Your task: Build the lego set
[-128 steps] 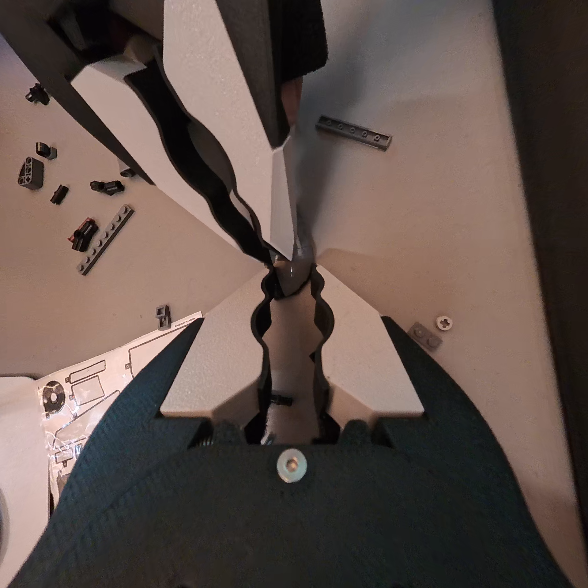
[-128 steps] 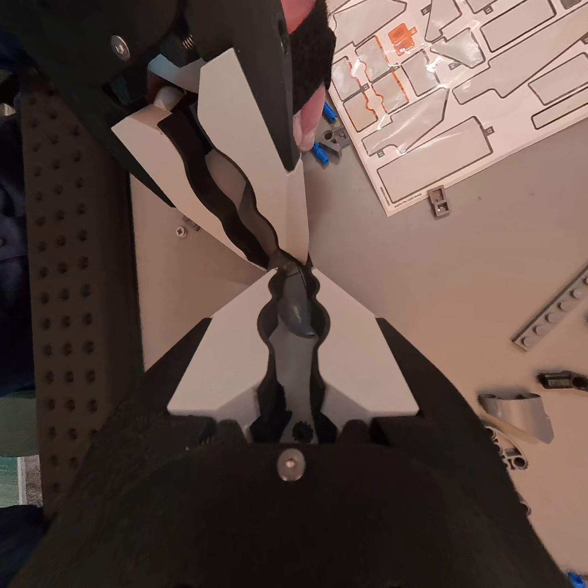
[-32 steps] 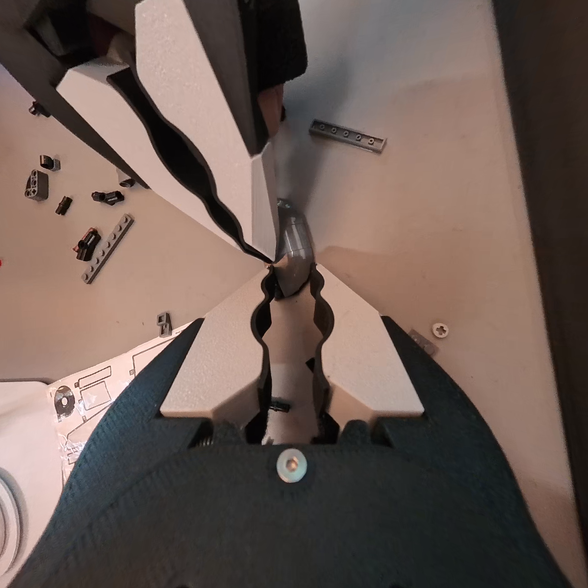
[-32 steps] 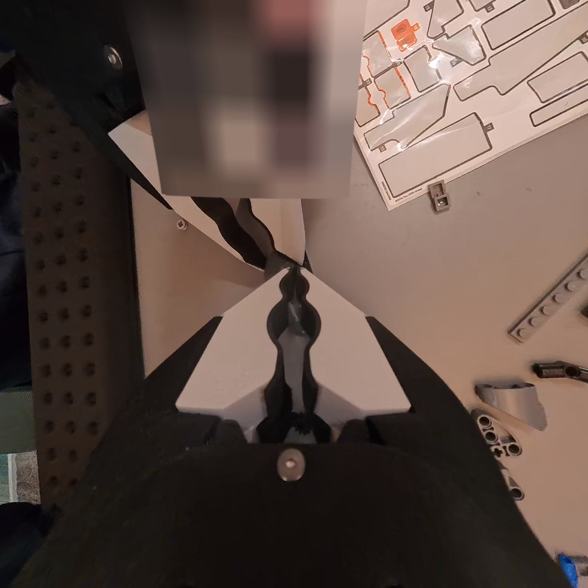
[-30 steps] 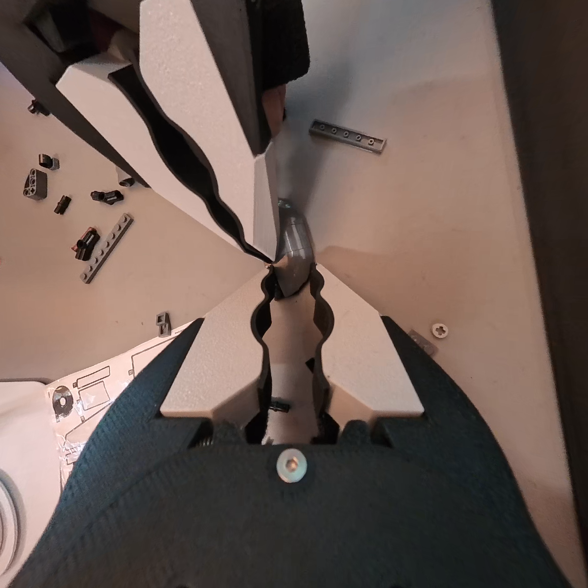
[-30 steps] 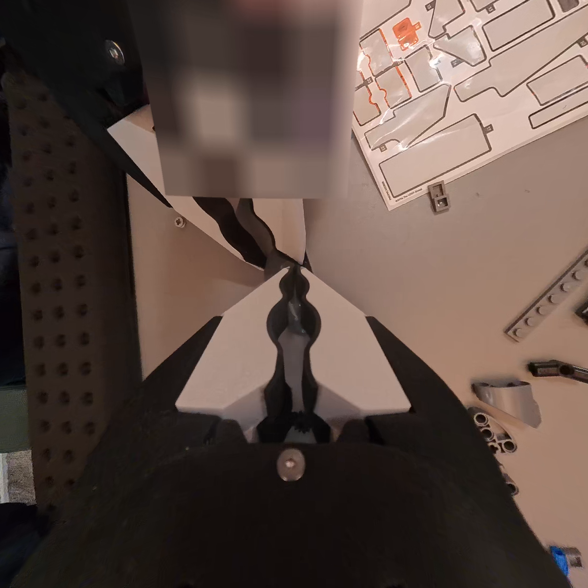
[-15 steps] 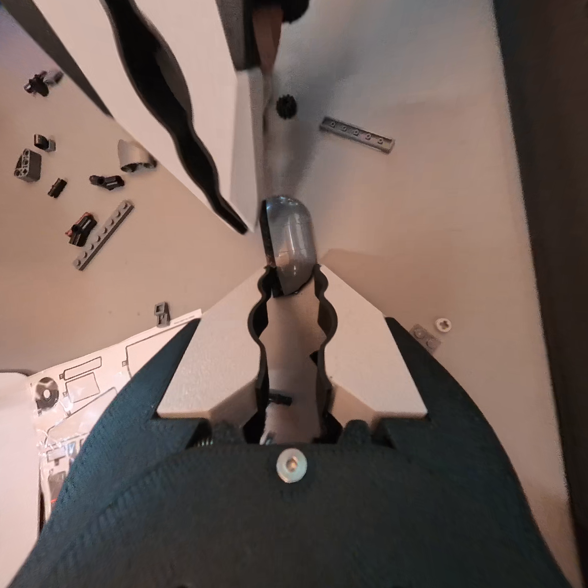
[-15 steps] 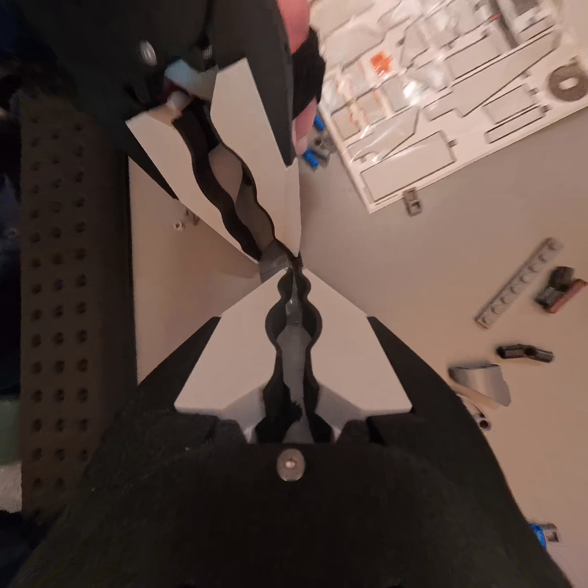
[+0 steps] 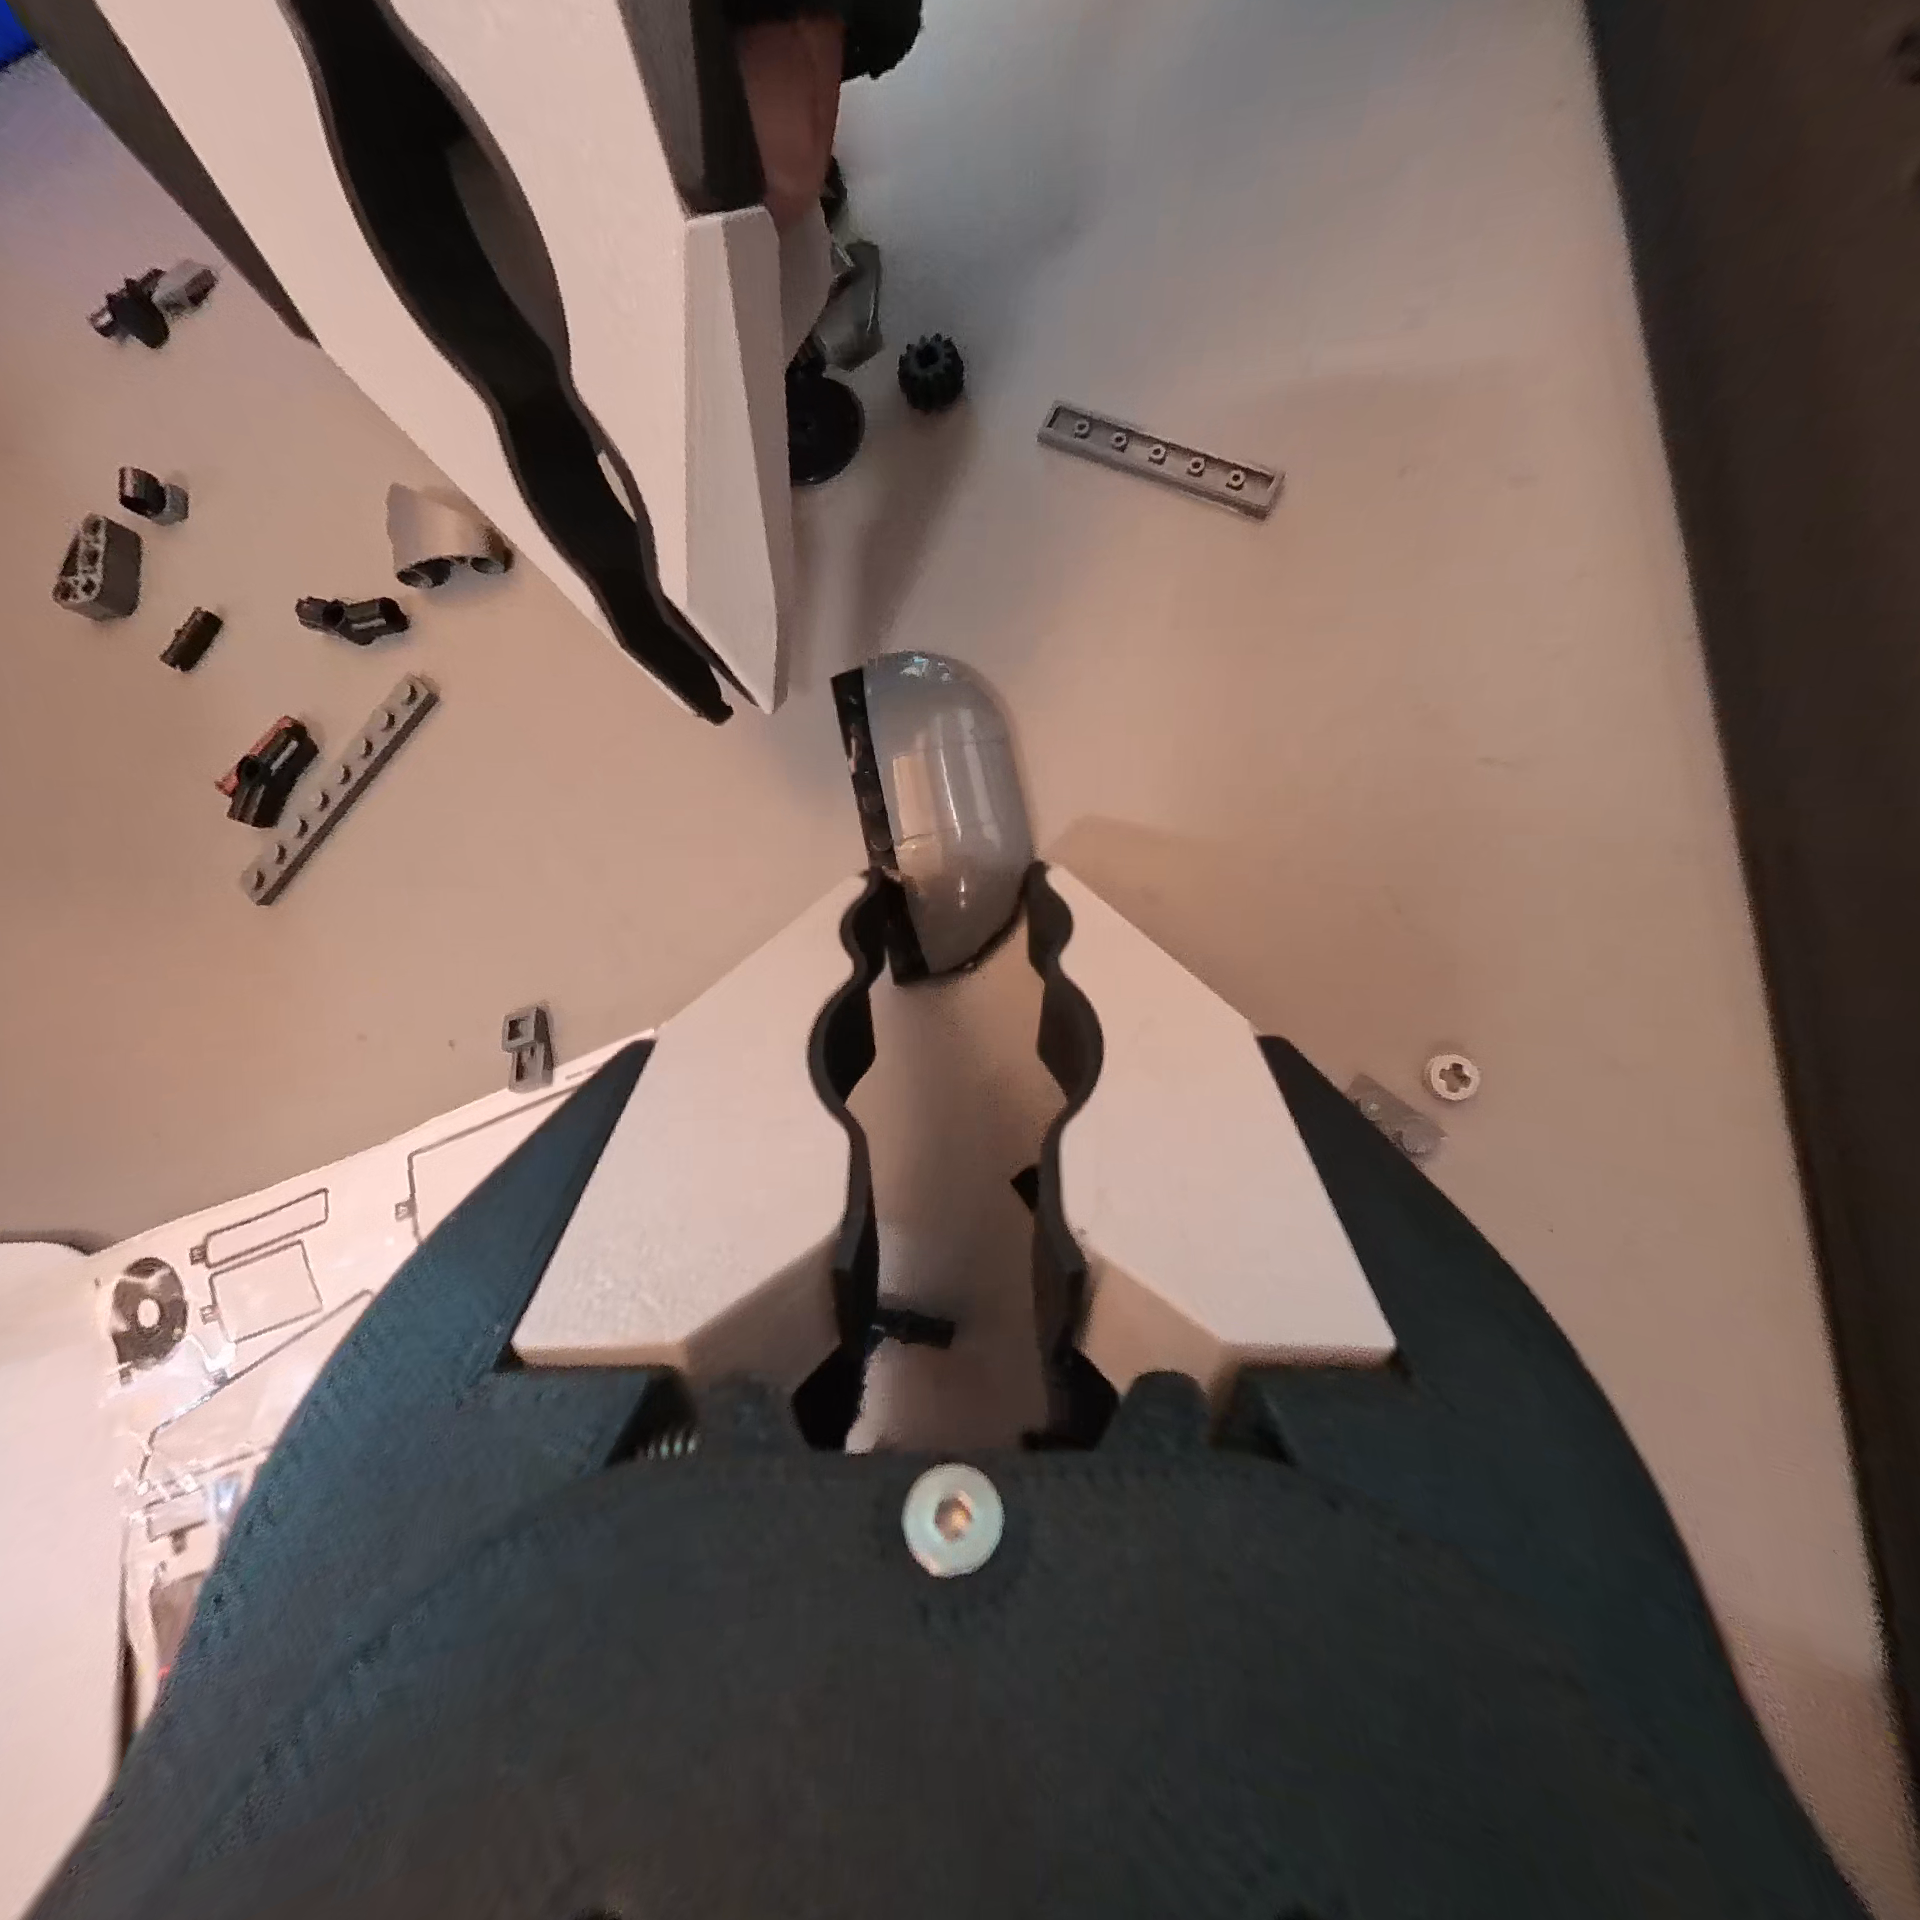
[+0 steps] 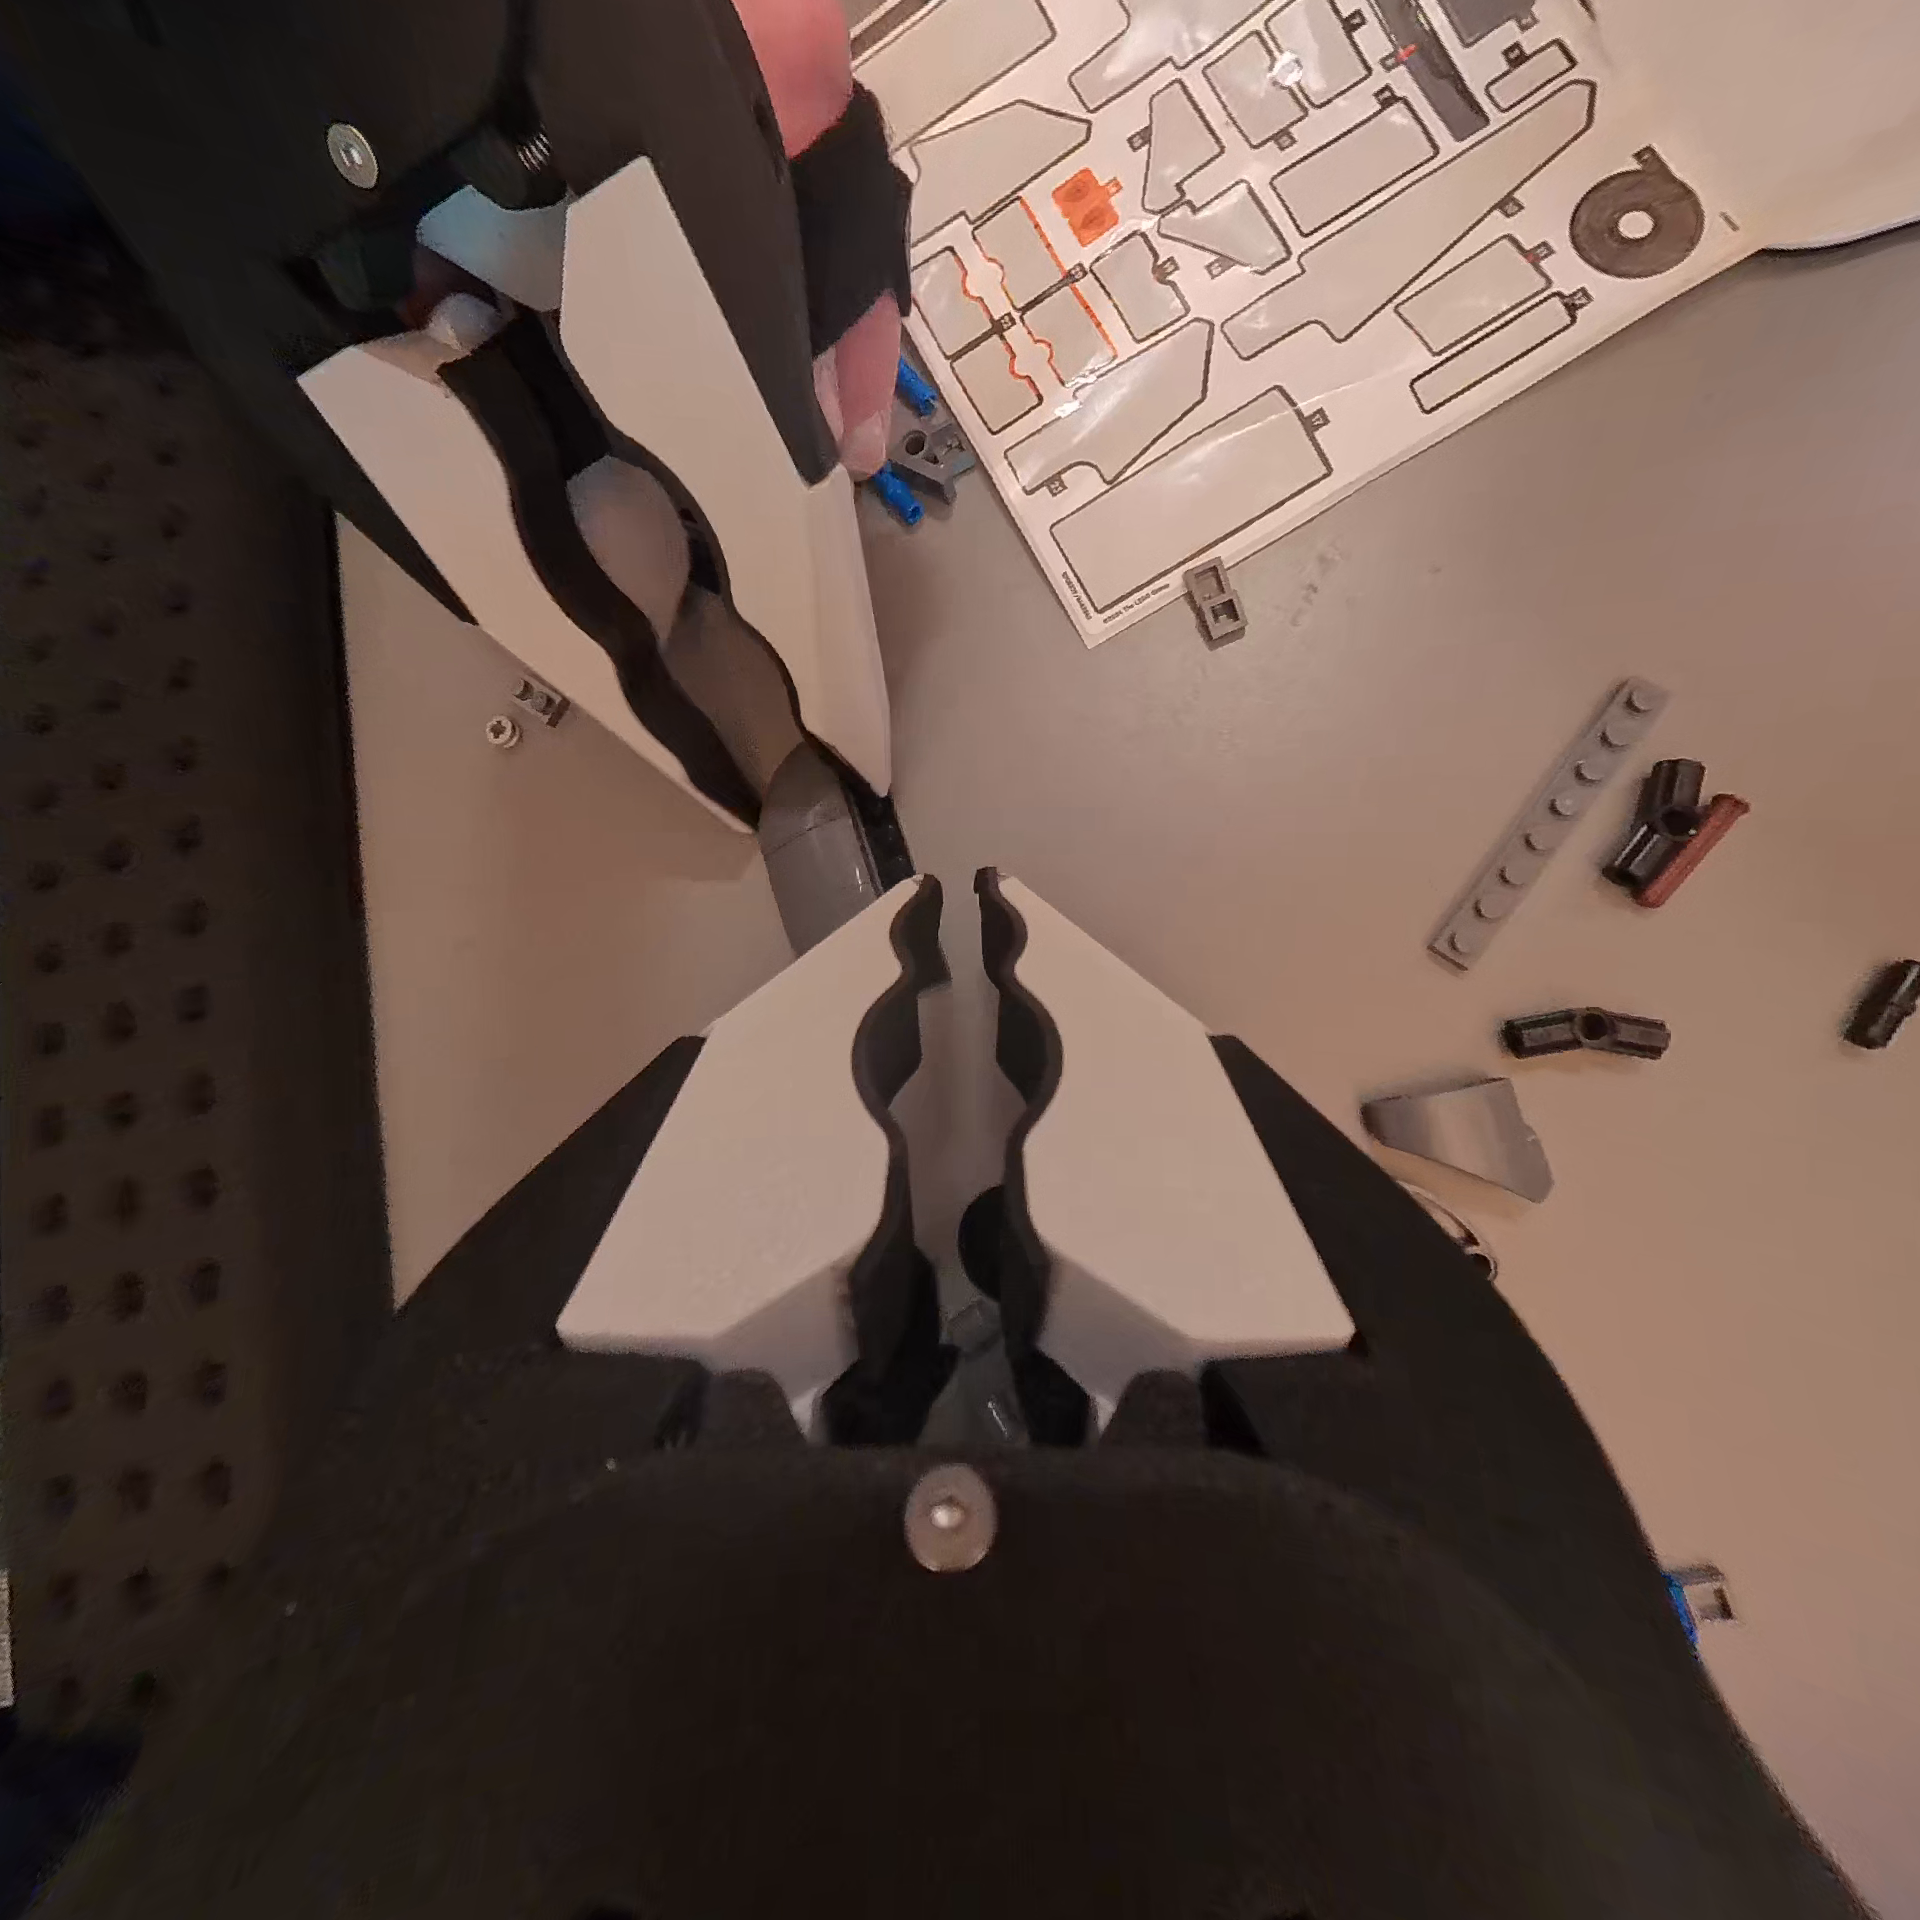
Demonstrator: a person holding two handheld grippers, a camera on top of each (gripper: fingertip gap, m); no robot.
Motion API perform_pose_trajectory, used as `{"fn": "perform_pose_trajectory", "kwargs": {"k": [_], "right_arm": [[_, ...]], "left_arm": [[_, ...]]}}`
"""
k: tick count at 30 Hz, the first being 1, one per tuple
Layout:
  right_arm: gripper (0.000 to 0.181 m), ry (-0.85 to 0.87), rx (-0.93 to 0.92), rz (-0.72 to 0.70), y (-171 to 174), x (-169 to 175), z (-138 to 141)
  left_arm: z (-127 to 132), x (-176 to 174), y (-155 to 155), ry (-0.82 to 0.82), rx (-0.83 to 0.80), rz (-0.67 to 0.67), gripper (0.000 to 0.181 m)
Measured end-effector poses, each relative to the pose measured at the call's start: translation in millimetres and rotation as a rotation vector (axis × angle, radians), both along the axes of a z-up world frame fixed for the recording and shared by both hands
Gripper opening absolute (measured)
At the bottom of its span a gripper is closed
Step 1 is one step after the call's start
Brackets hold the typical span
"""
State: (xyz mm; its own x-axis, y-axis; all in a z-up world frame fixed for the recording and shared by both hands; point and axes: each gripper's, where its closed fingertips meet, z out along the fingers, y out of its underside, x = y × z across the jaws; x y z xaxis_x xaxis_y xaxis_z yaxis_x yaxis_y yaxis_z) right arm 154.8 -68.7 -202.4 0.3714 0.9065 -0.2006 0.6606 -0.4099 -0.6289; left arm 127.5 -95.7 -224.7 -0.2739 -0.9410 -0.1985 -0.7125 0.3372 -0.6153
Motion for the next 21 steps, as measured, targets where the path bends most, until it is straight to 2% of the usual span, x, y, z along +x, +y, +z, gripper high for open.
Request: {"fn": "perform_pose_trajectory", "kwargs": {"k": [8,10,13,17,21], "right_arm": [[0.011,0.023,-0.021,-0.002,0.4,3.3,-0.8],[0.015,0.028,-0.047,0.008,-2.1,3.8,-3.4],[0.021,0.045,-0.032,0.017,-1.4,4.3,-0.5],[0.032,0.077,0.099,0.106,-8.2,-3.7,16.7],[0.032,-0.015,0.25,0.17,-7.6,-6.6,12.9]], "left_arm": [[0.9,2.3,5.8,-0.005,0.1,0.005,0.02],[0.8,2.0,7.3,-0.006,0.082,0.02,0.02],[5.5,2.0,10.4,-0.038,0.009,0.055,0.021],[27.2,3.7,13.1,-0.158,-0.19,0.108,0.02],[39.6,2.2,16.5,-0.227,-0.351,0.142,0.02]]}}
